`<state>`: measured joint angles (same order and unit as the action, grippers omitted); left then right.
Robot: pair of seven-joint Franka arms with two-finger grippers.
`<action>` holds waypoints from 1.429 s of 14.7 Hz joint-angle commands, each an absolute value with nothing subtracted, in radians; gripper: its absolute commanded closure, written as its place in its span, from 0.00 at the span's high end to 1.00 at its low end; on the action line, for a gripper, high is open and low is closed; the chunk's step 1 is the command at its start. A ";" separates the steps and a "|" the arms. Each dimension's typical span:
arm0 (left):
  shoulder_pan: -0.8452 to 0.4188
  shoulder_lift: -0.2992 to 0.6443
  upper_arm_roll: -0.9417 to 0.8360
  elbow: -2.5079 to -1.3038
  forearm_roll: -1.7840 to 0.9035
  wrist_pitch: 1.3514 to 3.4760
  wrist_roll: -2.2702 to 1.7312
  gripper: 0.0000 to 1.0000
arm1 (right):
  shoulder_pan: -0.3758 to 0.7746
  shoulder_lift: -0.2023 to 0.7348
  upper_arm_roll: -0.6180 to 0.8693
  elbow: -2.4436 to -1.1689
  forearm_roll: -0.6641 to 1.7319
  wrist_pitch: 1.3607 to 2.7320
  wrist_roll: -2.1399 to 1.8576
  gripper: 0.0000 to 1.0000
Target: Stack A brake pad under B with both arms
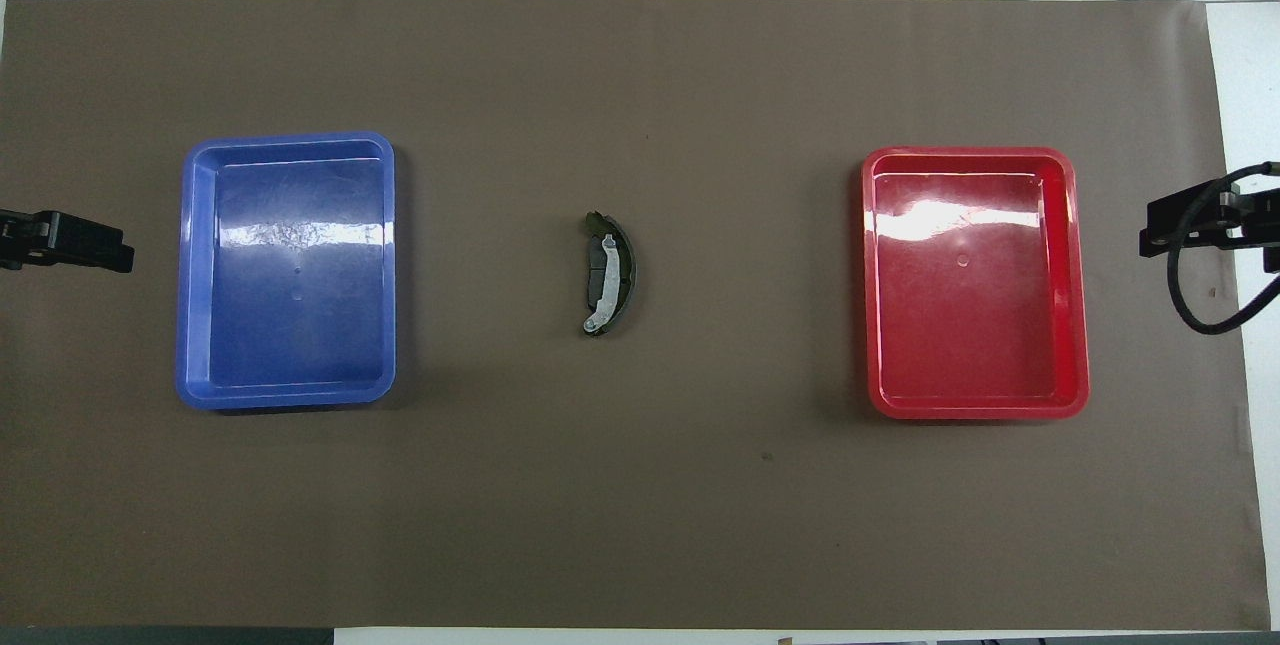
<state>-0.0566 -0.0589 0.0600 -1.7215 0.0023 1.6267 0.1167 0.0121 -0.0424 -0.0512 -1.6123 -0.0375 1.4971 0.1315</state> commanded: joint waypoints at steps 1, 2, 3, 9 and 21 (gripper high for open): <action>-0.049 -0.061 0.058 -1.726 0.003 1.634 0.121 0.99 | 0.020 -0.057 -0.052 -1.618 -0.031 1.486 0.115 1.00; -0.051 -0.061 0.060 -1.726 0.003 1.634 0.121 0.99 | 0.020 -0.057 -0.052 -1.618 -0.034 1.489 0.112 1.00; -0.049 -0.061 0.058 -1.726 0.003 1.634 0.121 0.99 | 0.020 -0.057 -0.052 -1.618 -0.034 1.496 0.106 1.00; -0.049 -0.061 0.058 -1.726 0.003 1.634 0.121 0.99 | 0.028 -0.055 -0.051 -1.618 -0.029 1.503 0.057 1.00; -0.049 -0.061 0.058 -1.726 0.003 1.634 0.121 0.99 | 0.026 -0.055 -0.052 -1.618 -0.026 1.532 0.018 1.00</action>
